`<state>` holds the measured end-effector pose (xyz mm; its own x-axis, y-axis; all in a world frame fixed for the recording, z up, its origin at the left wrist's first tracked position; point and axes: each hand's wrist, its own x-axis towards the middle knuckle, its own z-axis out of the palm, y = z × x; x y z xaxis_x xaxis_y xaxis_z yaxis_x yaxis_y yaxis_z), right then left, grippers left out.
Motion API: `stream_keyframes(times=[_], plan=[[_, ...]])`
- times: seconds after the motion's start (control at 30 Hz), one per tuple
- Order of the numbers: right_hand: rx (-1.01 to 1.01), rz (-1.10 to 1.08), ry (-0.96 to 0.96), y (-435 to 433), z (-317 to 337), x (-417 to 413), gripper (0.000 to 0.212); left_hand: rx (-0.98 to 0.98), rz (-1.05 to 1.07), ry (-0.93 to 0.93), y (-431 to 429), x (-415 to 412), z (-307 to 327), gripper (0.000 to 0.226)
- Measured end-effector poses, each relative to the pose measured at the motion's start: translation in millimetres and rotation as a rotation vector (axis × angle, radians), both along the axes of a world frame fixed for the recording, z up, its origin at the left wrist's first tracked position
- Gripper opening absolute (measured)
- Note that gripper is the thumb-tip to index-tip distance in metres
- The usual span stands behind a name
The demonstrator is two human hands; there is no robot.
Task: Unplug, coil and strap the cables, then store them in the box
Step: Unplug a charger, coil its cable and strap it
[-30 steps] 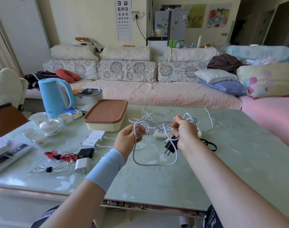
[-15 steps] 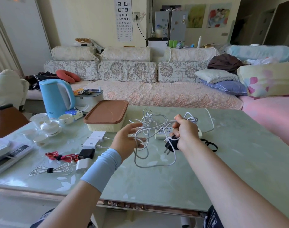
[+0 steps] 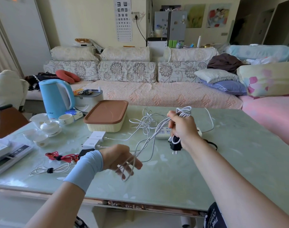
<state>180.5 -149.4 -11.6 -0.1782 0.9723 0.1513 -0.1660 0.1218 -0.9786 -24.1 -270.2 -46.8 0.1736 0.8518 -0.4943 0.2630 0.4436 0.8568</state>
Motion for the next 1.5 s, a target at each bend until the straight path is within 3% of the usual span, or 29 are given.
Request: stream_keyframes(times=[0.13, 0.23, 0.3, 0.37, 0.47, 0.57, 0.7, 0.77, 0.9, 1.0, 1.1, 1.23, 1.33, 1.4, 1.5], plan=[[0.061, 0.118, -0.201, -5.5, -8.2, -13.1, 0.035, -0.068, 0.154, 0.197, 3.0, 9.0, 3.4, 0.056], [0.113, 0.163, -0.275, -12.3, -6.8, -17.4, 0.039, 0.225, 0.359, 0.232, 10.0, 15.1, 10.6, 0.042], [0.138, 0.205, -0.311, -17.2, -5.7, -18.1, 0.042, 0.499, 0.464, 0.096, 14.0, 16.8, 14.0, 0.059], [0.151, 0.243, -0.342, -23.6, -3.8, -20.5, 0.042, 0.598, 0.336, -0.132, 15.9, 26.9, 16.1, 0.065], [0.076, 0.328, -0.198, -29.6, 2.7, -23.1, 0.027, 0.561, 0.173, -0.184, 19.0, 49.1, 10.6, 0.037], [0.099, 0.35, -0.172, -26.6, 7.4, -14.7, 0.016, 0.367, 0.314, -0.242, 21.8, 56.6, 9.7, 0.008], [0.229, 0.309, -0.399, -22.4, 12.4, 1.7, 0.01, 0.344, 0.525, -0.311, 21.6, 50.7, 12.7, 0.02], [0.197, 0.29, -0.506, -19.9, 12.8, 6.9, 0.019, 0.379, 0.593, -0.336, 21.8, 45.7, 16.3, 0.025], [0.106, 0.433, -0.654, -26.1, 5.2, 5.3, 0.043, 0.362, 0.704, -0.551, 27.0, 42.9, 22.3, 0.032], [0.07, 0.691, -0.603, -36.9, -3.2, -8.1, 0.051, 0.398, 0.787, -0.769, 27.7, 50.1, 21.3, 0.034], [0.094, 0.811, -0.591, -46.1, -10.1, -20.3, 0.037, 0.428, 0.829, -0.977, 28.3, 56.1, 21.1, 0.034], [0.081, 0.862, -0.921, -54.0, -7.0, -19.5, 0.041, 0.438, 0.76, -0.99, 25.2, 53.7, 31.2, 0.026], [0.129, 0.879, -1.053, -54.9, -6.7, -20.5, 0.023, 0.439, 0.711, -0.963, 20.1, 44.5, 38.4, 0.016], [0.142, 0.807, -1.066, -54.3, -9.6, -22.5, 0.026, 0.436, 0.733, -0.967, 17.6, 37.2, 39.4, 0.014], [0.109, 0.72, -0.87, -53.5, -16.5, -29.0, 0.026, 0.468, 0.973, -1.199, 18.8, 29.5, 33.2, 0.01]])
